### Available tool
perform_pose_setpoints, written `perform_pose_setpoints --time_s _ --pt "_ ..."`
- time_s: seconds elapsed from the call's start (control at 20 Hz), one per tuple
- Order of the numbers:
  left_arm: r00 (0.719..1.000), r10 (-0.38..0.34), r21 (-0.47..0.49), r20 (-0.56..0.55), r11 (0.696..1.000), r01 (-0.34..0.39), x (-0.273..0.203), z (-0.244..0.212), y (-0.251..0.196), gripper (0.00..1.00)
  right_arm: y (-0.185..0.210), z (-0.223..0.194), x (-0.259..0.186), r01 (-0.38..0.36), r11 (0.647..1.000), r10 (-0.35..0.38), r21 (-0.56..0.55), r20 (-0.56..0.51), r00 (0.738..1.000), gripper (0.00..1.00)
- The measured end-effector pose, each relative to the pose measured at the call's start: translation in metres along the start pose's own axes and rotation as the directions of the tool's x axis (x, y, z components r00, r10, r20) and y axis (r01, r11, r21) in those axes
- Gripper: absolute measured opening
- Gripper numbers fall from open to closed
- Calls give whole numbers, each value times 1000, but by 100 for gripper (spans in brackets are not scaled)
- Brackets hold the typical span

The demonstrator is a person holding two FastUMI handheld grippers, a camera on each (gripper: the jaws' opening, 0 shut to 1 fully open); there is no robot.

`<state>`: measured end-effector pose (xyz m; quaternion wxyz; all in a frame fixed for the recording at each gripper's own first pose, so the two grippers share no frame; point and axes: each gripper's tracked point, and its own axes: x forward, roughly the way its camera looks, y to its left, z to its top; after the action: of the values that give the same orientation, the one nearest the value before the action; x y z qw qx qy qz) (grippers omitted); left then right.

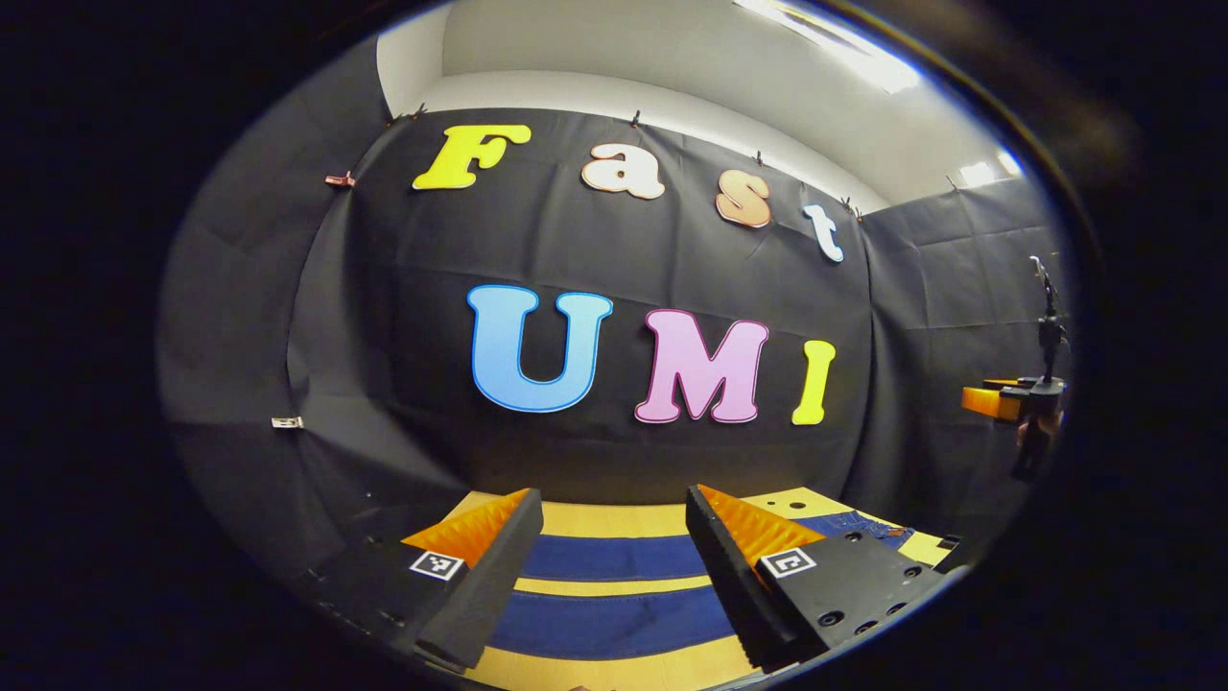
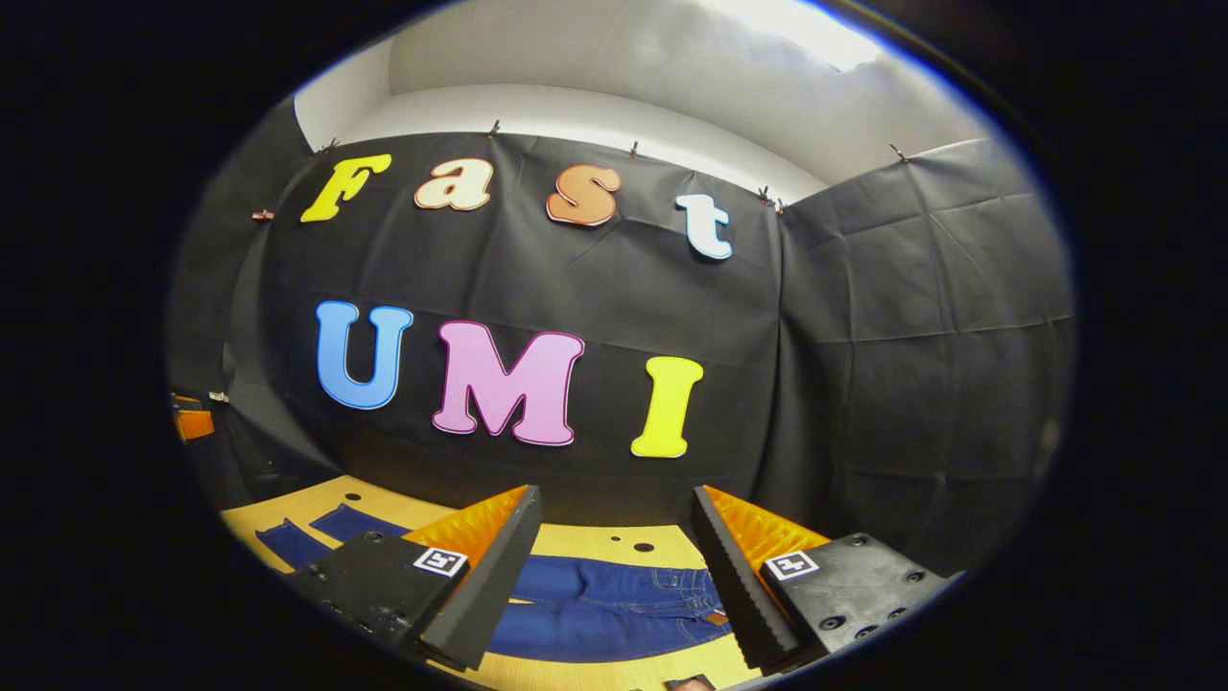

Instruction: Grasp the waist and the cuffs of the jeans and fold them to make the two legs overlap; first hold the waist and fold one-third of the jeans toward the cuffs, then hold the cuffs and fold the remaining one-third in the same direction to finish folding.

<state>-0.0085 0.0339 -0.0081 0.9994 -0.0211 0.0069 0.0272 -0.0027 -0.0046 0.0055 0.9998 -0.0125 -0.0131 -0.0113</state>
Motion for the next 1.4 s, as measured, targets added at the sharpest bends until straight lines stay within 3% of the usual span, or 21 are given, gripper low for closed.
perform_pose_setpoints --time_s 0.35,0.55,0.75,0.85,0.9,1.0,1.1,1.2,1.3,1.4 --pt "1000 -23 12 -14 1000 23 10 -4 0 97 6 -6 7 -32 998 32 -48 -7 999 96" --pt "993 -11 101 -116 995 23 14 -35 40 95 -33 7 29 -10 969 21 -248 41 999 96" --pt "966 -121 144 -229 977 157 32 -67 56 95 -44 19 55 -76 956 96 -282 58 994 97" --pt "931 -197 183 -308 948 261 48 -90 55 95 -52 -3 73 -127 949 131 -288 -5 991 96" --pt "902 -237 210 -361 922 326 53 -106 53 95 -55 -19 82 -165 938 157 -304 -52 986 96" --pt "809 -318 205 -494 862 464 57 -145 45 95 -58 -61 99 -259 901 211 -347 -170 962 96" --pt "723 -338 197 -602 815 545 58 -187 44 96 -59 -121 113 -375 850 263 -370 -319 910 96" --pt "628 -339 207 -701 746 633 56 -220 43 96 -53 -190 111 -510 786 317 -350 -481 817 96" --pt "515 -323 213 -794 647 732 50 -255 44 98 -44 -250 115 -610 722 355 -327 -582 732 97" --pt "388 -300 179 -872 541 822 45 -283 43 98 -36 -293 115 -693 679 399 -243 -670 626 97"
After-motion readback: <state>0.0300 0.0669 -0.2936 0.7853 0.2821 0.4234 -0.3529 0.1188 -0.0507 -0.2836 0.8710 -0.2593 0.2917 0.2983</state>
